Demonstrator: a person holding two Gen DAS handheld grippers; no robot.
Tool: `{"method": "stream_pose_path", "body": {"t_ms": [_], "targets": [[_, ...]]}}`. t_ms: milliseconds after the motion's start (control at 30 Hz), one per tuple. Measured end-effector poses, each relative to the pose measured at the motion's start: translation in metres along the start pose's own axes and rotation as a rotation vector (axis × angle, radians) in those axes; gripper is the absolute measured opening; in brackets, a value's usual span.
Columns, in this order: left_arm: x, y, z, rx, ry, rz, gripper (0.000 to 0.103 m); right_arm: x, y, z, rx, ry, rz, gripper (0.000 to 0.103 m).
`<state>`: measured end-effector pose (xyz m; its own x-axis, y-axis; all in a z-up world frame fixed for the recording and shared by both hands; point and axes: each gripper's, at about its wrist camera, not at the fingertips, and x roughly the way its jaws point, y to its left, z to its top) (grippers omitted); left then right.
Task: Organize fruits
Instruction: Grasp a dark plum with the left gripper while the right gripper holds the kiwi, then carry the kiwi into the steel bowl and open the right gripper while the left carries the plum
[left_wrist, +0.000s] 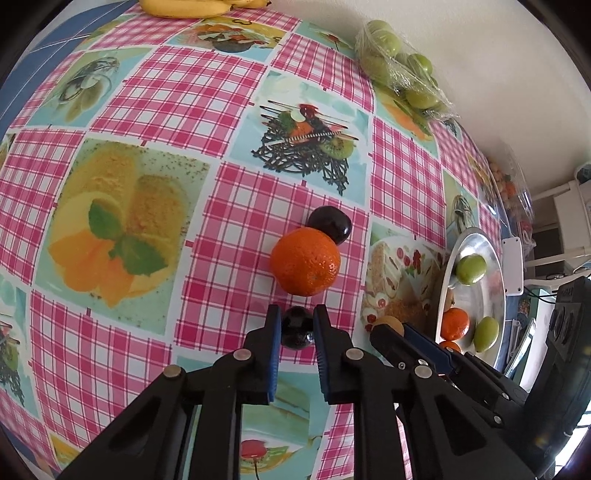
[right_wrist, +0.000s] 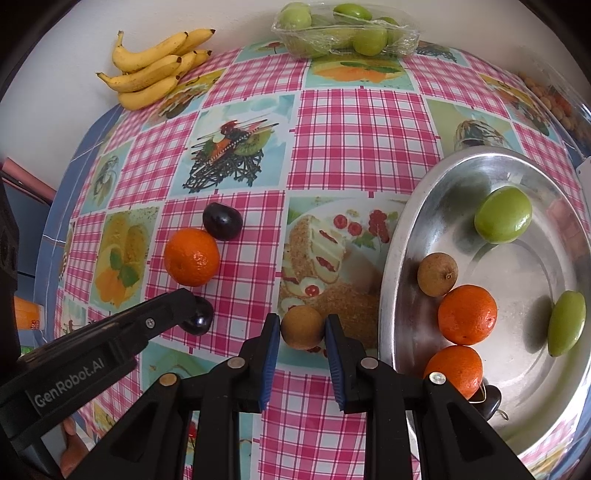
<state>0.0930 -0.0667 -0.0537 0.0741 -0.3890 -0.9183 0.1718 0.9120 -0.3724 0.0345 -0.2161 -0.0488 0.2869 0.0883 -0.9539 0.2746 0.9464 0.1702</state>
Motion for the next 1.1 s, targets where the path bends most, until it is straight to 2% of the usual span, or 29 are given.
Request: {"method": "stream_pose_path", "body": {"t_ms": [400,500,600,1033,1100], "targets": [[0.004,-0.002,-0.001,-0.018,0.021,-0.019,0.02,0.0,-0.001,-0.001,-0.001,0.001,0.0,0.027],[0.008,0.0,-0.002,-0.034,0.043,-0.018,0.032,0.0,-0.001,-0.001,-0.001,0.001,0.0,0.027],[0.012,0.001,-0.003,-0.047,0.059,-0.039,0.032,0.0,-0.001,-0.001,0.0,0.001,0.0,0.027],[0.013,-0.002,-0.002,-0.033,0.051,-0.03,0.032,0.0,0.0,-0.001,0.0,0.001,-0.002,0.027],[0.013,-0.002,-0.002,-0.025,0.047,-0.025,0.025,0.0,0.0,0.0,-0.001,0.002,-0.002,0.027]]}}
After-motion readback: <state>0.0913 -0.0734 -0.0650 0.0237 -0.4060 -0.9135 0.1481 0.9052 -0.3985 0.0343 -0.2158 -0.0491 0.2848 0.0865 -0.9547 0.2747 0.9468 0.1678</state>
